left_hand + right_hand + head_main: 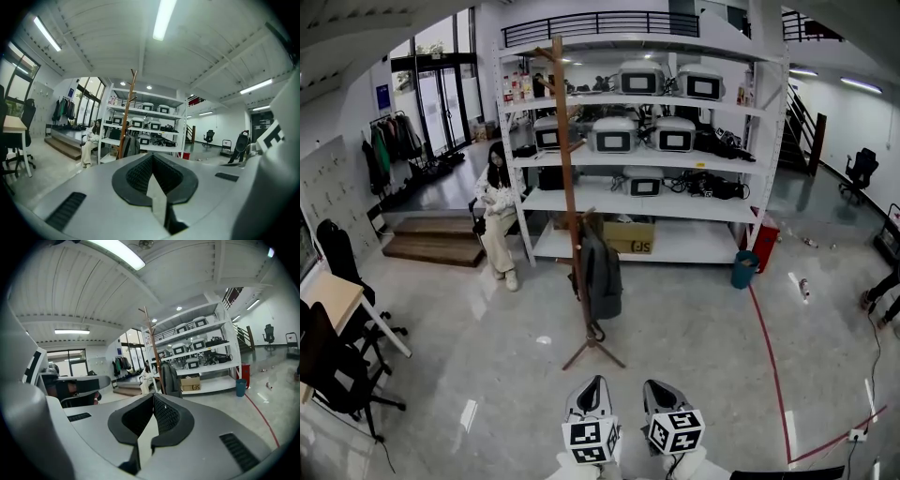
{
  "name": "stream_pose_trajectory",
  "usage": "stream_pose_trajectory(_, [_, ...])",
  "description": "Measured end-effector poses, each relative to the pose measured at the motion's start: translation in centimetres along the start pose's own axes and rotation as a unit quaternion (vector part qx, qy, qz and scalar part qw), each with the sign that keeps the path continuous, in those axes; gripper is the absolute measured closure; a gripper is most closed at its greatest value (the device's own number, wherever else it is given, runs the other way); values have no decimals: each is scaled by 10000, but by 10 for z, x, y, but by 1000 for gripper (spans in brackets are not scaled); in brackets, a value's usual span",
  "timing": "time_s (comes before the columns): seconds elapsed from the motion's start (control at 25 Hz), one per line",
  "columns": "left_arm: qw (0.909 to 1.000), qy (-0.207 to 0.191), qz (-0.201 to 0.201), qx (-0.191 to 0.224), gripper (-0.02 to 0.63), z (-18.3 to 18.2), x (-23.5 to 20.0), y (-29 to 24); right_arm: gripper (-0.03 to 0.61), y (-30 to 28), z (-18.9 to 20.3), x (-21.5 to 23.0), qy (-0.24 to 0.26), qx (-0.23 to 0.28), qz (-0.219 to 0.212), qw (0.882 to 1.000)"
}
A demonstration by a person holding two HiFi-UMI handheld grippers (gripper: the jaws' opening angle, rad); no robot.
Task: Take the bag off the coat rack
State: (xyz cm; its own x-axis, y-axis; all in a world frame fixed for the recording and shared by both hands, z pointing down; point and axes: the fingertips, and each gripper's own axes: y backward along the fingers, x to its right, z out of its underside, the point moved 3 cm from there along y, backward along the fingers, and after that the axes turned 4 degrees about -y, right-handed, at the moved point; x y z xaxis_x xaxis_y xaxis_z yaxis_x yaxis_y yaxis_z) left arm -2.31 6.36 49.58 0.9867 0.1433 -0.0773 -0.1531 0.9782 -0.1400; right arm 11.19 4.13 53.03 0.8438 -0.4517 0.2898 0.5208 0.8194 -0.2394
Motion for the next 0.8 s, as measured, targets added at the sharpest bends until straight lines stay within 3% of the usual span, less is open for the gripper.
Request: stream_pose_trajectory(0.8, [10000,57,50,-59,626,-3,-66,-89,566,-111,-20,-5,-54,18,-82,10000])
